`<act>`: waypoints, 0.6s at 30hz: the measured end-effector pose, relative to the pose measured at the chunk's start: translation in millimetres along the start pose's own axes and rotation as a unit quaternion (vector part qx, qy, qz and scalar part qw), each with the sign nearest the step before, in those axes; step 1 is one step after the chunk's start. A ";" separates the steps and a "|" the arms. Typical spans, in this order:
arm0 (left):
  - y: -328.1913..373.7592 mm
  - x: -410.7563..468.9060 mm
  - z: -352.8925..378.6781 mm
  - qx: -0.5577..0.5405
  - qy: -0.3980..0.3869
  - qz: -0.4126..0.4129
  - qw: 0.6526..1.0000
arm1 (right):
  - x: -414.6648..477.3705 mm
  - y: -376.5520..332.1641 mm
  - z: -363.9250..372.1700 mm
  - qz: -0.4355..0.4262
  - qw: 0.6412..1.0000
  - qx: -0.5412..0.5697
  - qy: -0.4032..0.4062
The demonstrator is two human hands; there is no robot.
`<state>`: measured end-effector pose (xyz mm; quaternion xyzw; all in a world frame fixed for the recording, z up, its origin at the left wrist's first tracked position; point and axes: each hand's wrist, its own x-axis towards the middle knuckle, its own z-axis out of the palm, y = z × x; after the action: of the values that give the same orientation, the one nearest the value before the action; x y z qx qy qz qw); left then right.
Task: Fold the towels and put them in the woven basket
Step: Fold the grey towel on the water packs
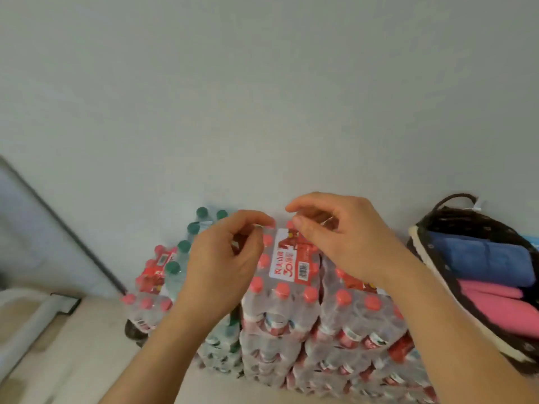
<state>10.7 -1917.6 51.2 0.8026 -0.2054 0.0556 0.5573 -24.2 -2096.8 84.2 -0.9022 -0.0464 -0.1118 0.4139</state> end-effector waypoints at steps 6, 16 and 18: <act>-49.0 -65.9 -158.4 0.109 0.117 -0.064 0.985 | 28.2 -102.0 140.0 -0.097 0.987 0.024 -0.126; -125.3 -199.7 -377.2 0.311 0.267 -0.264 0.873 | 54.3 -240.7 393.0 -0.047 0.920 0.124 -0.368; -142.1 -223.4 -410.2 0.316 0.296 -0.305 0.848 | 59.5 -266.0 443.3 0.078 0.874 0.198 -0.437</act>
<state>-79.6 -1439.6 9.1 0.9030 0.2536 0.1800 0.2965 59.1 -1587.9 14.1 -0.7588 -0.1737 0.3378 0.5291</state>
